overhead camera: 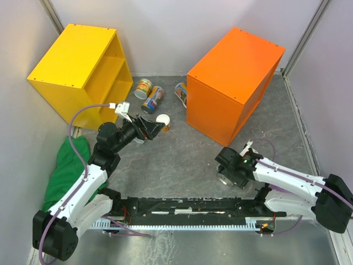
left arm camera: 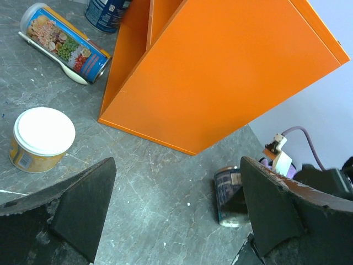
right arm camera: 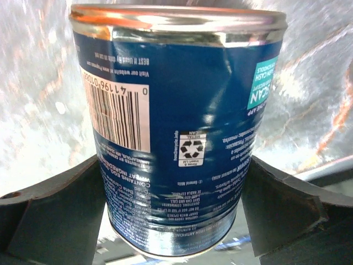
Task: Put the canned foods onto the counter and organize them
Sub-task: Adjust the canned food at the center of the board.
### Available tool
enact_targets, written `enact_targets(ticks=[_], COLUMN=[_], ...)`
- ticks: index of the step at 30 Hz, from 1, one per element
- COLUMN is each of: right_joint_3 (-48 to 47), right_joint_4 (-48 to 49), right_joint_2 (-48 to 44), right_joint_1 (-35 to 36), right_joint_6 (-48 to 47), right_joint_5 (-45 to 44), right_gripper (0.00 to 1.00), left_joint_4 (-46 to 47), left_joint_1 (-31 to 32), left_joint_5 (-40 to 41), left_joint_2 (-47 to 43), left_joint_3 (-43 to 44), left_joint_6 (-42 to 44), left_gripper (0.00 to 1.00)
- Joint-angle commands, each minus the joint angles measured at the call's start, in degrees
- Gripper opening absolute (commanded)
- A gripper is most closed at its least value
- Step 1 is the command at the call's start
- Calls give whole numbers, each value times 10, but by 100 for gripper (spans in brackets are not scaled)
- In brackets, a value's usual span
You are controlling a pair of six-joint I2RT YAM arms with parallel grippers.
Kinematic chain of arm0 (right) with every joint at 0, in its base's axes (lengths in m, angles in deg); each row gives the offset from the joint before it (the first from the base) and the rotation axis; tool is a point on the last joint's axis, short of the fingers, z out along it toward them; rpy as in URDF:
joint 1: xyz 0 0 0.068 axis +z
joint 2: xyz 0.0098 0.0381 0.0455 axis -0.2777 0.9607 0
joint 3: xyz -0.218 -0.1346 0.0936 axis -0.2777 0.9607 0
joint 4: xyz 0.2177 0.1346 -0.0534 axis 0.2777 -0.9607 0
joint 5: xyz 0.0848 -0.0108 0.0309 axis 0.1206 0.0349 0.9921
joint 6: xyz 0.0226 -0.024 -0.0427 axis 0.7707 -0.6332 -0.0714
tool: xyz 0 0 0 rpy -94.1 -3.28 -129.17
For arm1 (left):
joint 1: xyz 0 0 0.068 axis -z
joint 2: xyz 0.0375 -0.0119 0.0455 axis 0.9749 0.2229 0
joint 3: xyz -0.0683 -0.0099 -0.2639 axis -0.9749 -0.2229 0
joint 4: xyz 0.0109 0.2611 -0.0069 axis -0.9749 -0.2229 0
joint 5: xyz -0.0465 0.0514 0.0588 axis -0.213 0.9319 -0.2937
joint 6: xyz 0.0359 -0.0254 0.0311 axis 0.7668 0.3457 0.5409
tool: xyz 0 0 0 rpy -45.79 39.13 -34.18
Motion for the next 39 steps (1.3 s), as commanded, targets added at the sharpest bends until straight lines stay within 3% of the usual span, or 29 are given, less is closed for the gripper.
enact_targets(ticks=[1, 8, 15, 28, 39], right_joint_3=[-63, -182, -312, -460, -491], right_joint_4=[-34, -67, -127, -203, -189], right_joint_2=[11, 106, 214, 287, 308], right_joint_1=[82, 227, 296, 296, 243], right_joint_6=[-60, -149, -217, -297, -370], right_joint_5=[-3, -24, -46, -110, -63], right_gripper=[1, 1, 1, 2, 6], left_joint_4=[-1, -28, -50, -66, -35], left_joint_1=[5, 9, 12, 12, 12], left_joint_5=[20, 29, 39, 45, 21], left_joint_2=[-22, -39, -54, -58, -28], left_joint_3=[-1, 2, 12, 21, 13], left_joint_6=[-22, -22, -23, -33, -127], left_gripper=[99, 99, 99, 99, 99])
